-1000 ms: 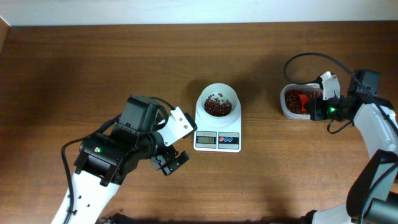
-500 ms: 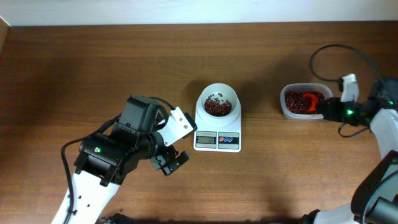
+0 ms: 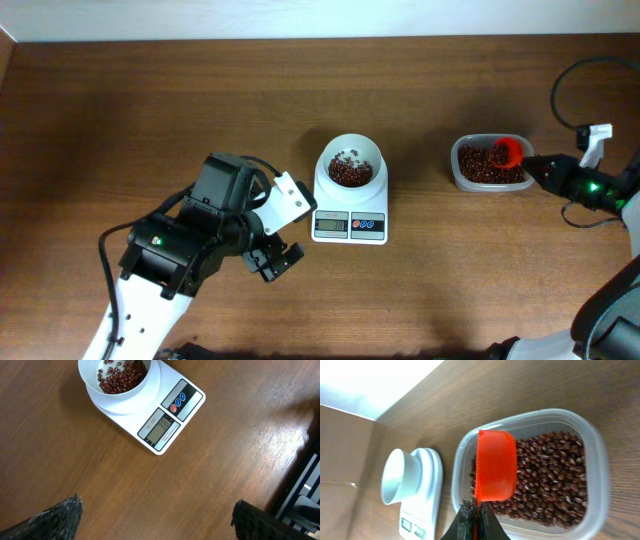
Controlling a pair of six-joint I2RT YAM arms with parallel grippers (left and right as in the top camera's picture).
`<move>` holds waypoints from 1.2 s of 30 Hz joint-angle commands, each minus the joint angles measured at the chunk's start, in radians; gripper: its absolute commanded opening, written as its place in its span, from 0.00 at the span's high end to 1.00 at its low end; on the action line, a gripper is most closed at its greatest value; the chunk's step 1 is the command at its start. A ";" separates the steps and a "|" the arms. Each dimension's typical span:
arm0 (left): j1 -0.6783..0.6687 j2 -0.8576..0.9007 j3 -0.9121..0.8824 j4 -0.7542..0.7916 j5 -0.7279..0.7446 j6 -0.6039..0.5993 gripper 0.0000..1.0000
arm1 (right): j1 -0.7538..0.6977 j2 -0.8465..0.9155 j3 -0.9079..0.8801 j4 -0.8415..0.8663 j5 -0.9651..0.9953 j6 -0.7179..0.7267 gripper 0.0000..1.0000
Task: Scoop and weigh 50g on scale
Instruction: 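Scoop a small amount of beans from the tub with the right gripper, then carry the red scoop with the right gripper over the white bowl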
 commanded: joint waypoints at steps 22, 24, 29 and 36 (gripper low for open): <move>0.006 -0.005 0.019 0.001 -0.003 0.016 0.01 | 0.132 0.005 -0.003 0.001 -0.407 -0.003 0.96; 0.006 -0.005 0.019 0.001 -0.003 0.016 0.01 | 0.179 0.005 -0.003 0.000 -0.407 -0.002 0.96; 0.006 -0.005 0.019 0.001 -0.003 0.016 0.01 | 0.309 0.005 -0.003 0.016 -0.407 -0.003 0.96; 0.006 -0.005 0.019 0.001 -0.003 0.016 0.01 | 0.464 0.005 -0.003 0.066 -0.406 0.002 0.96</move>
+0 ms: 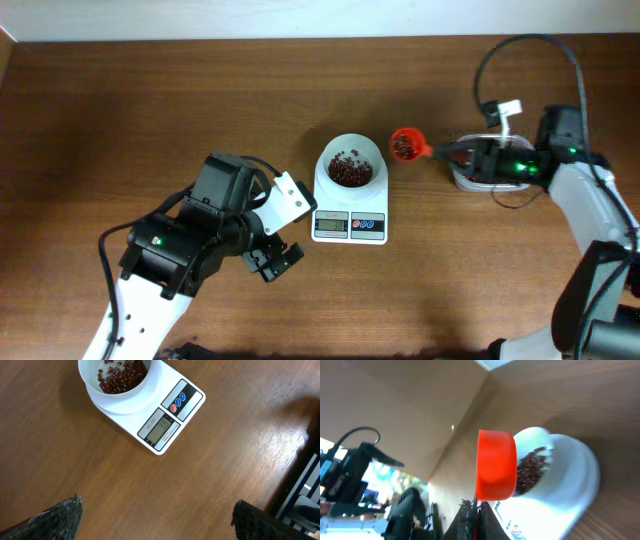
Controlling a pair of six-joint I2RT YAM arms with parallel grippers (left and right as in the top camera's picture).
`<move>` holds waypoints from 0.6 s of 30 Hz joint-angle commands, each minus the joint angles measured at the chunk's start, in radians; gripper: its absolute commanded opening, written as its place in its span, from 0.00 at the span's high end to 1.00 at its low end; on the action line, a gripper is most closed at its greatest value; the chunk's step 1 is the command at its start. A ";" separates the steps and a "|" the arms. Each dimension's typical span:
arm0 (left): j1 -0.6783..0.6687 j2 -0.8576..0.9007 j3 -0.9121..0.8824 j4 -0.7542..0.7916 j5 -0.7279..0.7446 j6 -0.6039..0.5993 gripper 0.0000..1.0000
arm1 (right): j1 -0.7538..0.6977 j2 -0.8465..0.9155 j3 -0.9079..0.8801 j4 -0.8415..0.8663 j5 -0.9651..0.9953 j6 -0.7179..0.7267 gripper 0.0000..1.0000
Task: Scoop and weigh 50g on scale
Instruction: 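Carry the red scoop with the right gripper over the white bowl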
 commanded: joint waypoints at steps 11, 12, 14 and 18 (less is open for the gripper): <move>0.006 -0.005 0.019 0.001 -0.003 0.016 0.01 | 0.182 0.005 -0.003 0.187 0.041 0.195 0.96; 0.006 -0.005 0.019 0.001 -0.003 0.016 0.01 | 0.187 0.005 -0.003 0.191 0.056 0.195 0.96; 0.006 -0.005 0.019 0.001 -0.003 0.016 0.01 | 0.200 0.005 -0.003 0.201 0.114 0.192 0.96; 0.006 -0.005 0.019 0.001 -0.003 0.016 0.01 | 0.219 0.005 -0.003 0.229 0.215 0.130 0.96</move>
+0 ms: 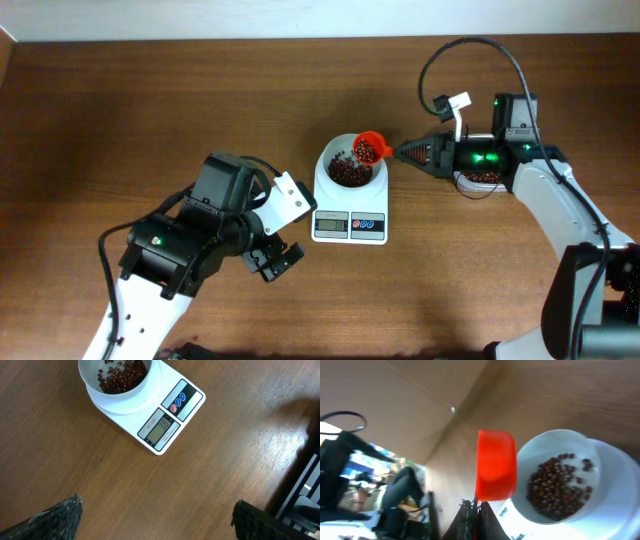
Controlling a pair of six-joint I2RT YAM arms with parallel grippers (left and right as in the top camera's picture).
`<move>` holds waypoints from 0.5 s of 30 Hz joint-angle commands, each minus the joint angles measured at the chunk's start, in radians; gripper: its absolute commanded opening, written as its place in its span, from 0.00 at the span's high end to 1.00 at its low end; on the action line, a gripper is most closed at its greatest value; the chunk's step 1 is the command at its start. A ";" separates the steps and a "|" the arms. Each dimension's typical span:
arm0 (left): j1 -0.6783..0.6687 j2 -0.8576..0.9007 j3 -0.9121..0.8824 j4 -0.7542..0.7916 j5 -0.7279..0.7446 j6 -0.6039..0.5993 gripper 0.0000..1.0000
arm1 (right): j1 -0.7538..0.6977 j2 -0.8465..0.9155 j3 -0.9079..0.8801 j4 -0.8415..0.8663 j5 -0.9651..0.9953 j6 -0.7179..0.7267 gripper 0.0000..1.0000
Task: Scoop and weigh 50g on scale
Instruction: 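Carry the red scoop with the right gripper over the white bowl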
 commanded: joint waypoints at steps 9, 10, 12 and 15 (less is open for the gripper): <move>0.006 -0.005 0.019 0.001 -0.003 0.016 0.01 | 0.063 0.005 -0.003 0.025 0.166 -0.446 0.96; 0.006 -0.005 0.019 0.001 -0.003 0.016 0.01 | 0.063 0.005 -0.003 0.026 0.166 -0.483 0.96; 0.006 -0.005 0.019 0.001 -0.003 0.016 0.01 | 0.063 0.005 -0.003 0.026 0.167 -0.497 0.96; 0.006 -0.005 0.019 0.001 -0.003 0.016 0.01 | 0.063 0.006 -0.003 0.026 0.177 -0.497 0.96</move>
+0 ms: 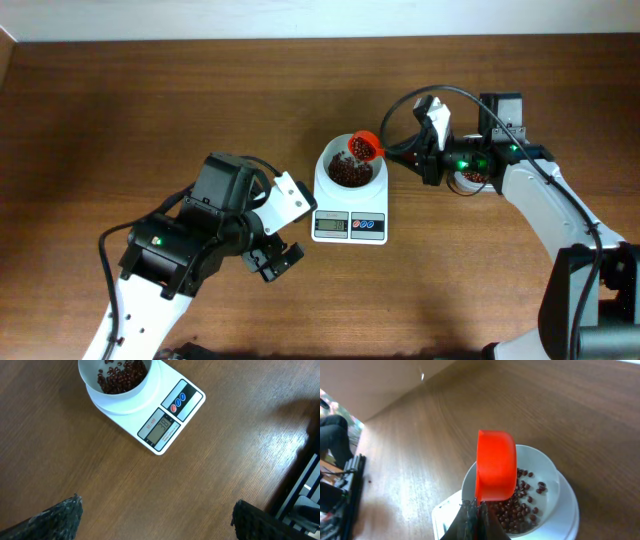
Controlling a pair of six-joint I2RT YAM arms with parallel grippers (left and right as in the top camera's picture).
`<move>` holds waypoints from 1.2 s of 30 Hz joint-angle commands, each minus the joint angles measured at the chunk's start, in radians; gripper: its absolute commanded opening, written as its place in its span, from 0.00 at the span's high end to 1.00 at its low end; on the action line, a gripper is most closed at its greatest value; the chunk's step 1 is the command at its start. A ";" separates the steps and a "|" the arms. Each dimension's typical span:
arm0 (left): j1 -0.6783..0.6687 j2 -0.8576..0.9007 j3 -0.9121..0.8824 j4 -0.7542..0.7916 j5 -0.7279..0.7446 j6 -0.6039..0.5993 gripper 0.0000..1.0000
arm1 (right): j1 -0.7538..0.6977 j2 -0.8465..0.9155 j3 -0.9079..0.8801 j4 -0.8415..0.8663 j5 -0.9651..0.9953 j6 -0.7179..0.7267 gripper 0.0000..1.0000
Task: Scoop and weigh 50g on scale
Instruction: 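Carry the red scoop with the right gripper over the white bowl, then tilt the scoop slowly with the right gripper, trickling beans into the bowl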
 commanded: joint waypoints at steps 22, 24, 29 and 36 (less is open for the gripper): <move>0.006 -0.005 0.019 0.001 -0.003 0.016 0.01 | 0.006 0.006 -0.003 0.011 0.028 -0.129 0.96; 0.006 -0.005 0.019 0.002 -0.003 0.016 0.01 | 0.006 0.006 -0.003 0.013 0.028 -0.129 0.96; 0.006 -0.005 0.019 0.001 -0.003 0.016 0.01 | 0.006 0.006 -0.003 0.019 0.027 -0.133 0.96; 0.006 -0.005 0.019 0.001 -0.003 0.016 0.01 | 0.006 0.006 -0.003 0.019 0.027 -0.132 0.96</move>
